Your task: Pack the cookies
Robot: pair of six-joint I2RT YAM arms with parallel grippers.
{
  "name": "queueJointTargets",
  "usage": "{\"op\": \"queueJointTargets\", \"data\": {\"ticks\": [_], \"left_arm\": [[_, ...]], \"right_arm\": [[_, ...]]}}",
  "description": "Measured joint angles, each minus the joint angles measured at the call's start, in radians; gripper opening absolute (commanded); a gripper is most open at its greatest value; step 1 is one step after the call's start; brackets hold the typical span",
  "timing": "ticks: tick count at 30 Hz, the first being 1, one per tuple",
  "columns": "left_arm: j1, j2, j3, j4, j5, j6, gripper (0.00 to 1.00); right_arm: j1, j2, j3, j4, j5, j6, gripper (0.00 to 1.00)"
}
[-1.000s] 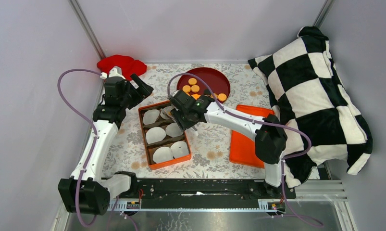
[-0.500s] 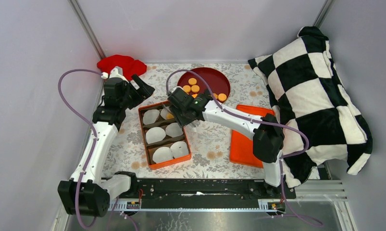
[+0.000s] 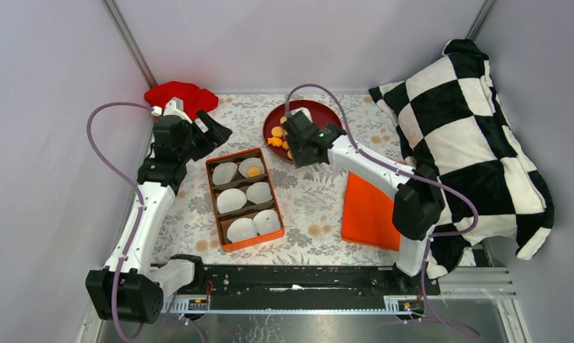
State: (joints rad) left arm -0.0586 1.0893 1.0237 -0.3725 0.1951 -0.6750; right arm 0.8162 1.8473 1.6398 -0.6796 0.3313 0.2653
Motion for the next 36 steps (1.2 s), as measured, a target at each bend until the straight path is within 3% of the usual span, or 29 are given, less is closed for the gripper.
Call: {"op": "queueJointTargets", "data": {"ticks": [7,26,27,28,30,36], "left_arm": [[0.0,0.004,-0.005,0.01,0.006,0.0,0.9],[0.0,0.02,-0.029,0.018,0.006,0.004,0.9],[0.0,0.021,-0.031,0.019,0.006,0.003,0.9],[0.0,0.021,-0.035,0.02,0.008,0.003,0.9],[0.0,0.021,-0.035,0.021,0.008,0.004,0.9],[0.0,0.019,-0.04,0.021,0.008,0.003,0.9]], "right_arm": [[-0.111,0.073,0.0,0.023,-0.016,-0.007,0.53],[-0.154,0.29,0.148,0.035,-0.098,-0.005,0.5],[-0.163,0.304,0.166,0.033,-0.105,-0.003,0.48],[-0.182,0.339,0.207,0.027,-0.114,0.0,0.33],[-0.186,0.35,0.221,0.017,-0.114,-0.003,0.19],[-0.191,0.37,0.259,-0.01,-0.116,0.001,0.08]]}}
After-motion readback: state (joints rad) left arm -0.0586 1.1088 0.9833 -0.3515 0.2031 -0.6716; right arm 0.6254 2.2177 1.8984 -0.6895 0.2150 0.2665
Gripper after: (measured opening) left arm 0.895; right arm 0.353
